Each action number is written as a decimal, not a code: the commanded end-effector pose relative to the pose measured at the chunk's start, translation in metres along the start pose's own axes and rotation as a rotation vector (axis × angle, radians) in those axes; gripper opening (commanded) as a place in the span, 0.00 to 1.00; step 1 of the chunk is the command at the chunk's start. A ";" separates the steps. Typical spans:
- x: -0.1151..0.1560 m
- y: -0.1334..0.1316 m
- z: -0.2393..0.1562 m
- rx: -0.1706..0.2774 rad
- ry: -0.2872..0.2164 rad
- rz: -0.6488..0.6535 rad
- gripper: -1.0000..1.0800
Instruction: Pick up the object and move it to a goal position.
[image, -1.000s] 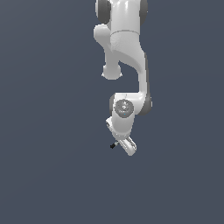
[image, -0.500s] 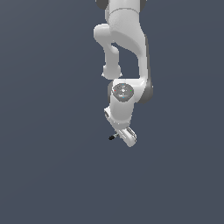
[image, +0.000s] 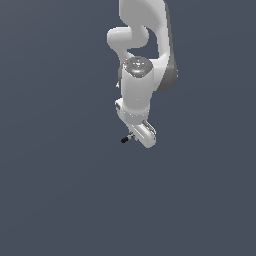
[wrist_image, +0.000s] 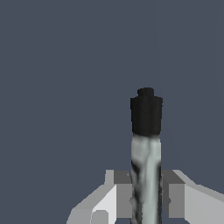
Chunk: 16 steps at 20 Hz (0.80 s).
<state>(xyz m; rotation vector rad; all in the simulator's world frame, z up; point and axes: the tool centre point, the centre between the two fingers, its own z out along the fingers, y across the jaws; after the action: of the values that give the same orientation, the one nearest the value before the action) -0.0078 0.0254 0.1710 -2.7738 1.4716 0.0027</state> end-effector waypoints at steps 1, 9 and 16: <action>-0.003 0.009 -0.026 0.000 0.000 0.000 0.00; -0.009 0.034 -0.100 0.000 0.001 0.001 0.00; -0.012 0.046 -0.142 -0.001 0.002 0.000 0.00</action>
<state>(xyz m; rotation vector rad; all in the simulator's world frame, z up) -0.0499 0.0101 0.3053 -2.7741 1.4727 -0.0012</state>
